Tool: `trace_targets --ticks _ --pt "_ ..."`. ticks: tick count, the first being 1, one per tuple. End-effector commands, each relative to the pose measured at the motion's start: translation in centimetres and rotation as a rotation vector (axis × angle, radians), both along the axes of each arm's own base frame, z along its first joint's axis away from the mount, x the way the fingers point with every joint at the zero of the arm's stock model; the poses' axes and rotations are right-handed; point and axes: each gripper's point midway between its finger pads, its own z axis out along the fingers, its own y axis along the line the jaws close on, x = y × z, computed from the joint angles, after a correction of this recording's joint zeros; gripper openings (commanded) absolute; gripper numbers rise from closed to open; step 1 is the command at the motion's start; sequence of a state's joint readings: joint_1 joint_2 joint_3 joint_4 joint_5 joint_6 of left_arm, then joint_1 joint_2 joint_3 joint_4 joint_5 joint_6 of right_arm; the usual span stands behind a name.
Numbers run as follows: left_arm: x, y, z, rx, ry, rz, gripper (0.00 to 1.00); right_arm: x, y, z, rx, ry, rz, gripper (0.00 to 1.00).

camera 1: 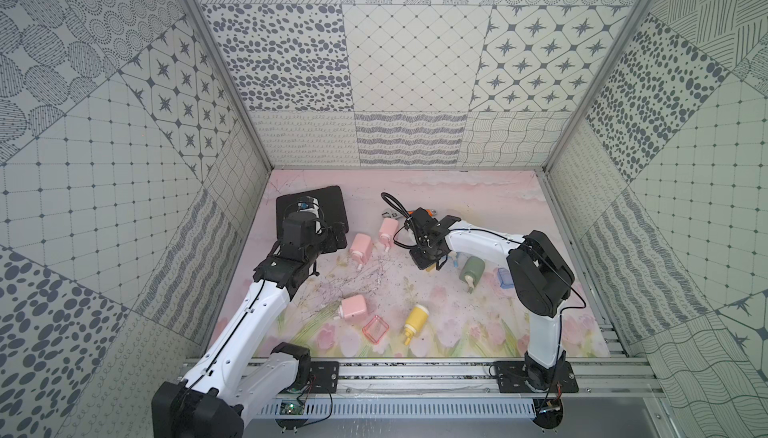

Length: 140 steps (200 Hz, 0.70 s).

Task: Put the tray back into the pencil sharpener
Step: Pick up the container from the center of the board.

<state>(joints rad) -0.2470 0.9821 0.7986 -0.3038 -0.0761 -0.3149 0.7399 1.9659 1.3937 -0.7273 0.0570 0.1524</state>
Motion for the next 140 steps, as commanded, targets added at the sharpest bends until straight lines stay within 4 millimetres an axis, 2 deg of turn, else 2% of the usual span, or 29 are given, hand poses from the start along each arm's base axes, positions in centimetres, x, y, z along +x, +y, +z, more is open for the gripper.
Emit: trace_targets --ticks 1,37,60,79,104,140 --pt "0.2 -0.8 1.8 0.01 -0.055 -0.069 0.98 0.3 0.5 -0.3 -0.012 0.001 0.033 0.13" --pt "0.0 -0.9 2.6 0.021 -0.077 -0.087 0.99 -0.1 0.8 -0.3 -0.007 0.01 0.055 0.05" --pt "-0.1 -1.1 3.2 0.026 -0.094 -0.11 0.98 -0.7 1.3 1.0 0.007 0.002 0.085 0.0" --pt "-0.2 -1.9 3.9 0.028 -0.117 -0.162 0.97 -2.2 1.4 2.1 0.01 -0.001 0.151 0.0" --pt "-0.6 -3.0 4.7 0.037 -0.156 -0.254 0.97 -4.5 0.5 2.9 0.015 -0.005 0.255 0.0" --pt "-1.8 -4.6 5.7 0.078 -0.219 -0.397 0.97 -7.0 -1.1 2.5 0.007 -0.004 0.424 0.0"
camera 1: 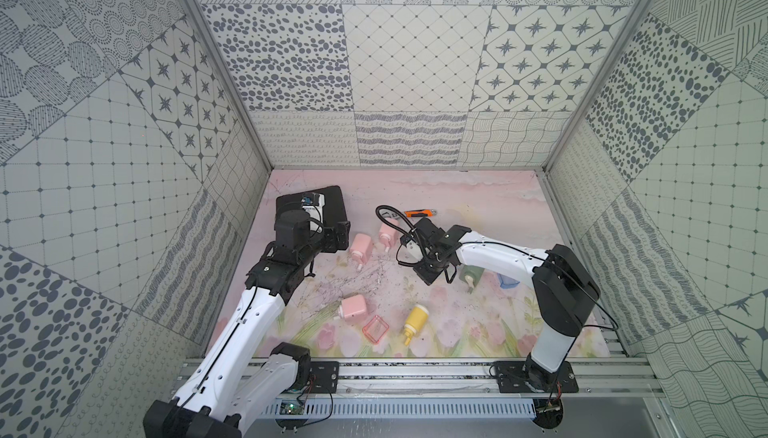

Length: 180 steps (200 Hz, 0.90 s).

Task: Put the tray back into the pencil sharpener
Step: Place the container at the center of the board.

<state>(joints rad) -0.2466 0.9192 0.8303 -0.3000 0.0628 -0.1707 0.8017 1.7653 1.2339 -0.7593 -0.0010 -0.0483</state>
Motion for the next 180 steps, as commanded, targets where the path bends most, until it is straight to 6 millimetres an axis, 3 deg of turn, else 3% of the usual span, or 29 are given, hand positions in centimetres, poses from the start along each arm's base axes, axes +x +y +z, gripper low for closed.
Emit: trace_targets --ticks 1,52,93,125,149,180 --pt "-0.9 -2.4 2.2 0.051 -0.115 -0.207 0.97 -1.4 -0.4 -0.1 0.003 -0.001 0.158 0.0" --pt "-3.1 -5.6 3.2 0.063 -0.181 -0.463 0.96 -2.1 -0.7 -2.0 -0.053 0.023 0.286 0.0" --pt "-3.5 -6.0 2.2 0.067 -0.109 -0.505 0.94 -1.7 -0.7 -3.6 -0.095 0.023 0.306 0.01" --pt "-3.6 -5.8 2.5 0.082 -0.105 -0.498 0.94 -1.6 -0.5 -3.9 -0.095 0.015 0.327 0.15" --pt "-3.1 -5.0 2.6 0.115 -0.102 -0.457 0.93 -1.4 -0.2 -2.6 -0.073 0.0 0.322 0.32" --pt "-3.0 -5.0 4.0 0.109 -0.081 -0.427 0.9 -1.0 0.8 2.5 0.049 -0.089 0.239 0.47"
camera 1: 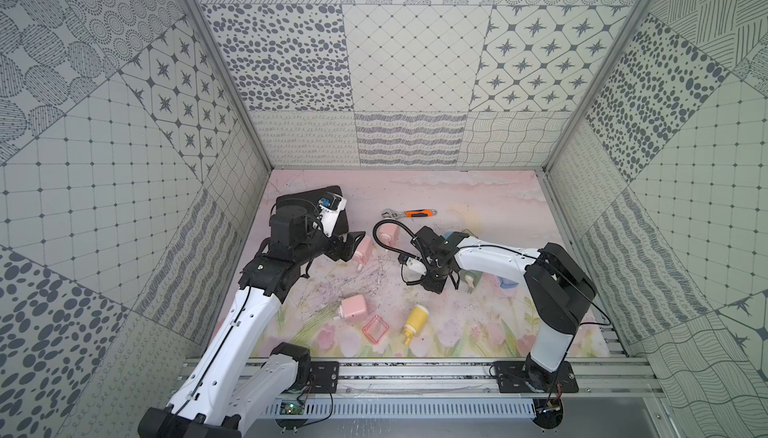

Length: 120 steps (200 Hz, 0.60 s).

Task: Put the tray back into the pencil sharpener
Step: Place the container at the center of the board, then pick up the pencil sharpener from the center of the board.

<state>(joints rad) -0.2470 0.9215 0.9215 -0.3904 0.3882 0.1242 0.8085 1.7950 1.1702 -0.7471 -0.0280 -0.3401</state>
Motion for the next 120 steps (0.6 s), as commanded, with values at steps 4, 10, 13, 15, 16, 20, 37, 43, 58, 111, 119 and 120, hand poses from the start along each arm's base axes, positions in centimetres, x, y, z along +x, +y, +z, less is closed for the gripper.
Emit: trace_targets --ticks 4,10,13,15,16,20,37,43,58,111,119,120 --pt "-0.6 -0.4 1.0 0.027 0.018 -0.019 0.89 1.2 1.8 6.1 0.169 -0.113 -0.082 0.49" --pt "-0.9 -0.9 1.0 0.037 0.028 -0.03 0.88 1.7 1.7 7.3 0.201 -0.151 -0.136 0.52" --pt "-1.0 -1.1 1.0 0.043 0.031 -0.03 0.87 2.0 1.6 7.8 0.214 -0.175 -0.158 0.52" --pt "-1.0 -1.1 1.0 0.049 0.034 -0.022 0.87 2.2 1.5 8.2 0.226 -0.187 -0.194 0.53" --pt "-1.0 -1.2 1.0 0.052 0.035 -0.022 0.87 2.3 1.4 8.4 0.23 -0.197 -0.197 0.53" --pt "-1.2 -1.5 0.9 0.066 0.037 -0.02 0.87 2.7 1.3 9.1 0.253 -0.22 -0.246 0.53" --pt "-2.4 -3.1 0.2 0.144 0.044 -0.044 0.86 3.8 -0.3 12.1 0.345 -0.313 -0.47 0.52" --pt "-2.8 -3.6 -0.1 0.161 0.05 -0.048 0.86 4.1 -1.3 13.1 0.376 -0.343 -0.57 0.52" --pt "-4.1 -4.9 -1.3 0.161 0.104 -0.065 0.86 3.8 -3.9 14.4 0.434 -0.382 -0.785 0.52" --pt "-10.0 -8.9 -6.7 0.223 0.292 -0.177 0.8 0.1 -11.3 14.0 0.519 -0.409 -1.159 0.5" --pt "-10.7 -9.6 -7.6 0.217 0.321 -0.197 0.79 -0.2 -11.9 14.1 0.517 -0.416 -1.177 0.49" --pt "-10.8 -9.7 -7.7 0.217 0.324 -0.2 0.78 -0.2 -11.9 14.1 0.517 -0.415 -1.179 0.5"
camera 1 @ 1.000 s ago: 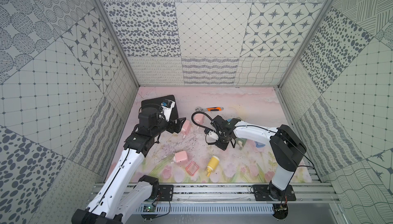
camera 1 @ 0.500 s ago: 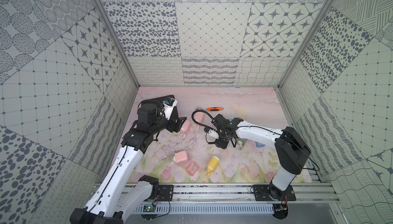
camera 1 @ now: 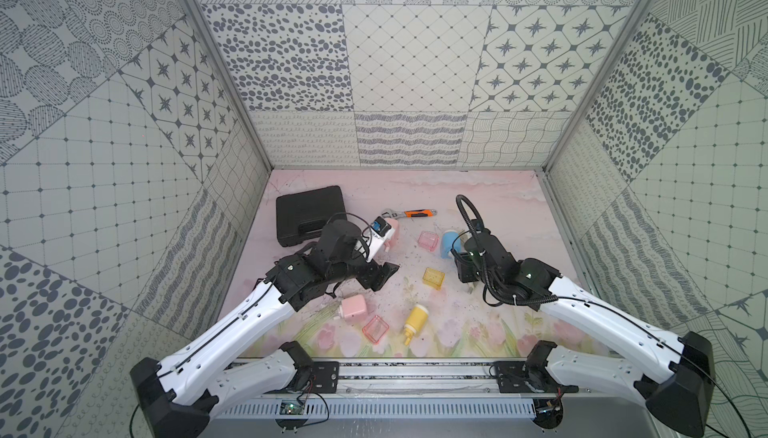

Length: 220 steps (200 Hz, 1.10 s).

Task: Put the tray back into the pencil sharpener
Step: Pick up the pencil sharpener from the center of the board.

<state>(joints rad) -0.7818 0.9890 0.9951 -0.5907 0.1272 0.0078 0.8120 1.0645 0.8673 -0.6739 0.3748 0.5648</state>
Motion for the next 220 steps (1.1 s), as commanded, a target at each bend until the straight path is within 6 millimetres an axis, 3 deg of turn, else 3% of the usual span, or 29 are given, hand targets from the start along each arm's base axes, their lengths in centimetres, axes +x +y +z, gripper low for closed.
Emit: trace_targets --ticks 1,25,53,106,139,186,220 --pt "-2.6 -0.3 -4.4 0.088 0.143 0.054 0.78 -0.5 -2.6 0.1 0.065 -0.01 -0.19 0.5" --pt "-4.0 -1.9 -6.7 0.168 0.198 -0.018 0.81 -1.4 -4.1 0.4 0.077 0.005 -0.259 0.5" --pt "-5.2 -3.9 -9.0 0.296 0.222 -0.124 0.87 -1.7 -4.3 0.4 0.102 0.011 -0.283 0.5" --pt "-6.1 -7.2 -11.5 0.433 0.235 -0.199 0.91 -2.3 -5.9 2.1 0.05 -0.004 -0.298 0.51" --pt "-6.2 -7.1 -13.6 0.502 0.276 -0.175 0.91 -2.8 -6.9 2.9 0.053 -0.027 -0.307 0.52" --pt "-6.2 -7.5 -15.8 0.572 0.331 -0.172 0.92 -3.6 -7.3 1.2 0.082 0.003 -0.33 0.51" --pt "-6.2 -7.2 -16.9 0.606 0.339 -0.174 0.85 -4.1 -7.8 0.5 0.068 0.016 -0.345 0.51"
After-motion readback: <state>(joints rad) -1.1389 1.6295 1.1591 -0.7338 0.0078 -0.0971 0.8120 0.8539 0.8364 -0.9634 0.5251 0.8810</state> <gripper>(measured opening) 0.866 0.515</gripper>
